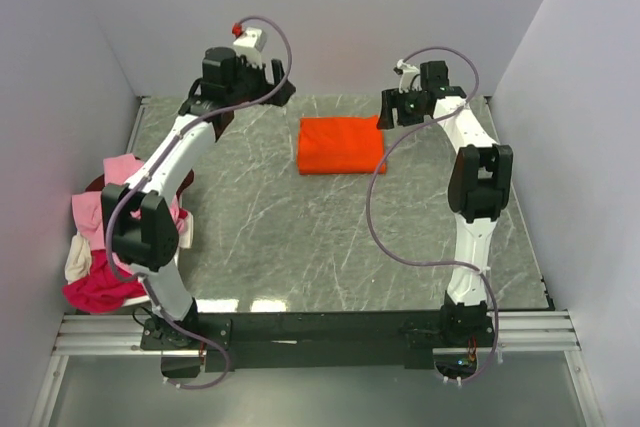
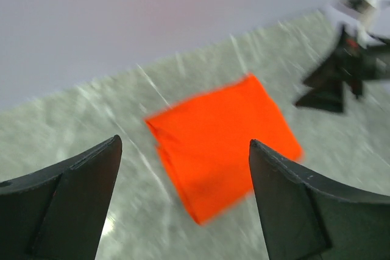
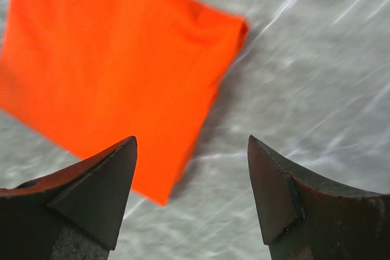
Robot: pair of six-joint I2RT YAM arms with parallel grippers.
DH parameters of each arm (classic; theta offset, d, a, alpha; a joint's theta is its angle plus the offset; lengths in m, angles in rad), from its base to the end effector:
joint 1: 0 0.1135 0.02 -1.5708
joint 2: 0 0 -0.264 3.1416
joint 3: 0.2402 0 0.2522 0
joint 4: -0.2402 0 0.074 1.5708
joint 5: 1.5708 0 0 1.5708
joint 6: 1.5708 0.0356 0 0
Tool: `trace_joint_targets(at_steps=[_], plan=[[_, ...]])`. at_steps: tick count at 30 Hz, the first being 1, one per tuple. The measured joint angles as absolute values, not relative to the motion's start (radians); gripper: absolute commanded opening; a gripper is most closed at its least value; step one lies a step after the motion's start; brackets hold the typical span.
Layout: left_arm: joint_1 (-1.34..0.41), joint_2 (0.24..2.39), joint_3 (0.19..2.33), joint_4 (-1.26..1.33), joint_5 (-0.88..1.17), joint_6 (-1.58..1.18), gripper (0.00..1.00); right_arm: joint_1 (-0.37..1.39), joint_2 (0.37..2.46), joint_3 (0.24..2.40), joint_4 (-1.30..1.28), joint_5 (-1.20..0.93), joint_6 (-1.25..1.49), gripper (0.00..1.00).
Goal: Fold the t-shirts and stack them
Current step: Fold the tshirt, then neatly place the folded tshirt to the corner
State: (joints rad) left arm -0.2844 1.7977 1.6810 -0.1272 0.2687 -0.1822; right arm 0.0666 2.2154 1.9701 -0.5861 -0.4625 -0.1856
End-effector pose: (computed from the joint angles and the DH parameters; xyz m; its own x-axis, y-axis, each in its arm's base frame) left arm 0.4147 -0.1311 0.3756 -0.3218 -0.0879 -0.9427 0.4672 0.8513 -0.2389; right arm 0.5000 0.0493 0.2450 -0.6582 -0.2094 -0.7231 -0.4894 0.8489 0.1997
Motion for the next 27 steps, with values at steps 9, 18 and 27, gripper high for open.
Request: trace_joint_targets(at_steps=[9, 18, 27], plan=[[-0.296, 1.586, 1.251, -0.247, 0.347, -0.218, 0.90, 0.074, 2.310, 1.969, -0.628, -0.522, -0.013, 0.75], [-0.296, 1.225, 0.999, -0.285, 0.259, -0.184, 0.91, 0.074, 2.383, 1.997, -0.678, -0.521, 0.088, 0.55], [-0.296, 1.006, 0.825, -0.237, 0.195, -0.147, 0.92, 0.074, 2.462, 2.083, -0.772, -0.588, 0.100, 0.04]])
